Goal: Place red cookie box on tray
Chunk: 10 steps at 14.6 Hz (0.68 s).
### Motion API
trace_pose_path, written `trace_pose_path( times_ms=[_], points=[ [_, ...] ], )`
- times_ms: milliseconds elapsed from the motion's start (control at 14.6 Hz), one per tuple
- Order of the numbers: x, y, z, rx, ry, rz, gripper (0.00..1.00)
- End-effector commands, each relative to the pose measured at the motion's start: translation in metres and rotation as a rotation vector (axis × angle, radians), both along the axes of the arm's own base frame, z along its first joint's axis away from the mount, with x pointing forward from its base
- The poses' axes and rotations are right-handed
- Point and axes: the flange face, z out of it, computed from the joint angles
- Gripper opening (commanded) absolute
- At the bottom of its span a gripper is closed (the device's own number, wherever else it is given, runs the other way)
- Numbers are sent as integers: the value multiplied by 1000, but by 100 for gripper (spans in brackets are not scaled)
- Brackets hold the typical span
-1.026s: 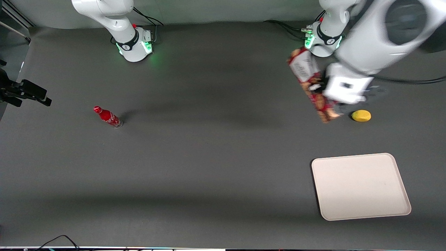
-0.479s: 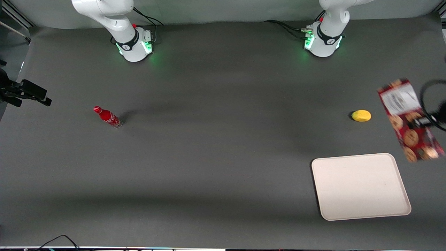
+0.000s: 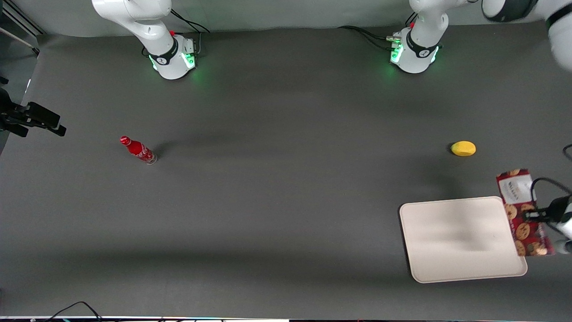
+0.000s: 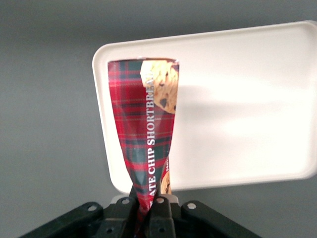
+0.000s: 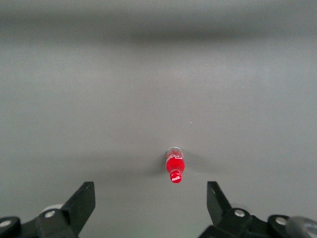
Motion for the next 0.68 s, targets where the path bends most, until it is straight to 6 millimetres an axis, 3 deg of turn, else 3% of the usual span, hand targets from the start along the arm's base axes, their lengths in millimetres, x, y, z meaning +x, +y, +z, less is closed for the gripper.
trace_pose_path(
  times_ms=[0,205,410,615],
  points=[
    [20,33,-49,60,-25,-74,0],
    [21,59,-81,89,-43,-81,0],
    [23,62,-109,86,-60,-79,0],
    [24,58,-113,41,-73,-48,0]
  ],
)
